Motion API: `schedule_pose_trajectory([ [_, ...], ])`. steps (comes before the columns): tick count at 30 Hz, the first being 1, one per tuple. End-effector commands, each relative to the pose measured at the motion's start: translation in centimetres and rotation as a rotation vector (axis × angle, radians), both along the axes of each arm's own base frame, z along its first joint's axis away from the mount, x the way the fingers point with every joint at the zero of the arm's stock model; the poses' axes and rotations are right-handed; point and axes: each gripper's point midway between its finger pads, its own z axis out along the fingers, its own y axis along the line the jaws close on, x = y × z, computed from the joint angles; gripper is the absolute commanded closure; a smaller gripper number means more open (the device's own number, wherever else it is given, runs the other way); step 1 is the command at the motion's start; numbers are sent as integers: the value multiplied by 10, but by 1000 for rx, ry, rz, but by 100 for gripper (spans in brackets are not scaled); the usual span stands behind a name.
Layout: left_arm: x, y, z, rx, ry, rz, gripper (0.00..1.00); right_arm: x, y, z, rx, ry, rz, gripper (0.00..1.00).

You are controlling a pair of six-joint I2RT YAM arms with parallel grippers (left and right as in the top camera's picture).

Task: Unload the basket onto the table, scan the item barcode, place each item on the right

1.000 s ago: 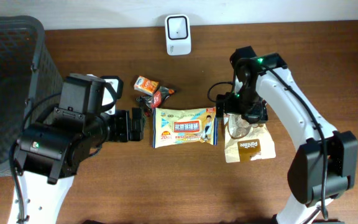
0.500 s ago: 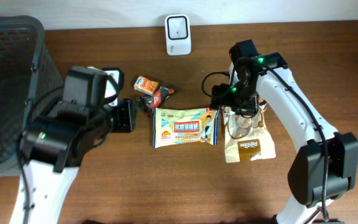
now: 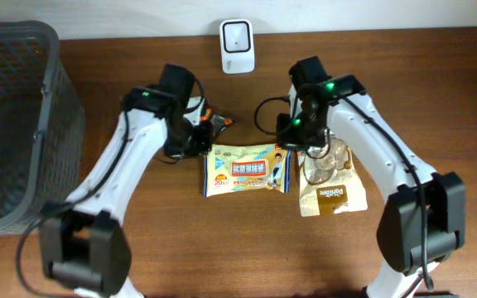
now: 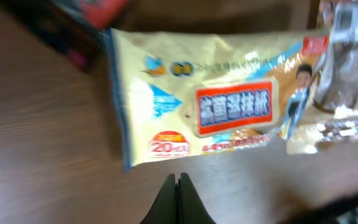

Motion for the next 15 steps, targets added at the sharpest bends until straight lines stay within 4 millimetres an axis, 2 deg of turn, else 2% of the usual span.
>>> schedule_pose_trajectory([
  [1, -11, -35, -20, -196, 115, -128, 100, -14, 12, -23, 41, 85, 0, 96],
  [5, -11, -37, -43, -182, 167, -127, 100, -13, 23, -29, 87, 70, 17, 96],
  [7, -11, -35, -65, -156, 209, -123, 100, -15, 26, -35, 88, 70, 17, 96],
  [11, -11, -33, -94, -140, 251, -124, 100, -17, 29, -52, 88, 61, -1, 96],
  [14, -10, -12, -119, 1, 254, -109, 100, -27, 21, -74, 55, 83, -48, 96],
  [15, -8, 5, -126, 100, 254, -62, 100, -30, 20, -83, 55, 82, -48, 96],
])
